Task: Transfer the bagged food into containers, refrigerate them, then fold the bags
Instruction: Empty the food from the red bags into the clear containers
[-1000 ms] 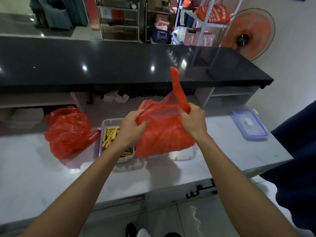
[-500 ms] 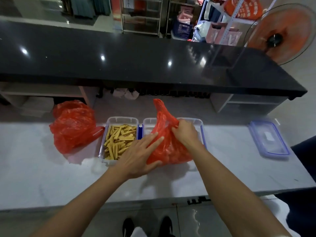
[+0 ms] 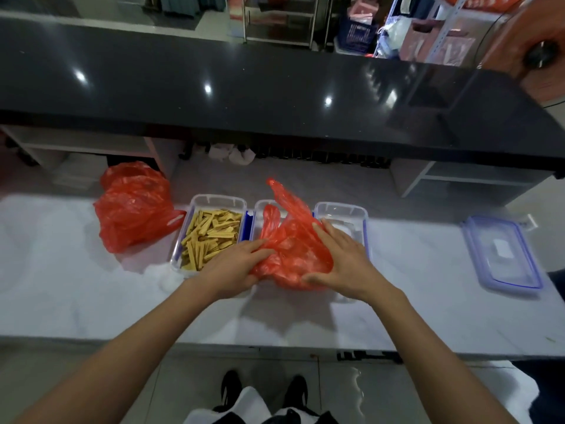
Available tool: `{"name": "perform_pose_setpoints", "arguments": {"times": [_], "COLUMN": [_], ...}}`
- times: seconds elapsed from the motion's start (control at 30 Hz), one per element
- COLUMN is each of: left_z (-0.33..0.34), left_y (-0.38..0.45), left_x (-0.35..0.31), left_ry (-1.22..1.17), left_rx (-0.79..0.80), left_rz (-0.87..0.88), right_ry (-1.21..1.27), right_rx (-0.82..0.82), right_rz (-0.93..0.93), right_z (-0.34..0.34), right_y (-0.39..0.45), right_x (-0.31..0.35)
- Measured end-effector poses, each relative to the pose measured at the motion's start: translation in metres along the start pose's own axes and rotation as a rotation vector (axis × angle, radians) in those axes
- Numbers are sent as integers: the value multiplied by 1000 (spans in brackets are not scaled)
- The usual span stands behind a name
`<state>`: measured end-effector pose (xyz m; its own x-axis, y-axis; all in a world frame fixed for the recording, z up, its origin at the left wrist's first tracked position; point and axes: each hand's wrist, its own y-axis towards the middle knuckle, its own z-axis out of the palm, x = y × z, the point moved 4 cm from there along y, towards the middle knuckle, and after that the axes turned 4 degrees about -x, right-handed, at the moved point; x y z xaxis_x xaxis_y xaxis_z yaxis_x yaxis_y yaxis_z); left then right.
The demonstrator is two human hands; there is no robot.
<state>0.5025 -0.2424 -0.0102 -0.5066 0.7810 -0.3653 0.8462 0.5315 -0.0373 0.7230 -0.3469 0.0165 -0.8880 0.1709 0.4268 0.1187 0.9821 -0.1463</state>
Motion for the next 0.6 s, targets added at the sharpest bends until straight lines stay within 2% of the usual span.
{"name": "perform_pose_setpoints", "arguments": {"times": [0.1, 0.3, 0.43, 0.6], "left_z": [-3, -4, -4, -11], "left_y": [4, 5, 2, -2], "left_x": [-8, -15, -18, -29], "left_ry": [-20, -108, -330, -770], "left_rx": [-55, -155, -284, -470], "left_rz": [-35, -177, -269, -420], "right_ry": [16, -62, 111, 374], "right_rx": [74, 109, -53, -308], "right_rz": [-66, -188, -178, -138], "right_z": [13, 24, 8, -40], "right_y": [-7, -5, -2, 10], "right_x": [-6, -11, -26, -4]}}
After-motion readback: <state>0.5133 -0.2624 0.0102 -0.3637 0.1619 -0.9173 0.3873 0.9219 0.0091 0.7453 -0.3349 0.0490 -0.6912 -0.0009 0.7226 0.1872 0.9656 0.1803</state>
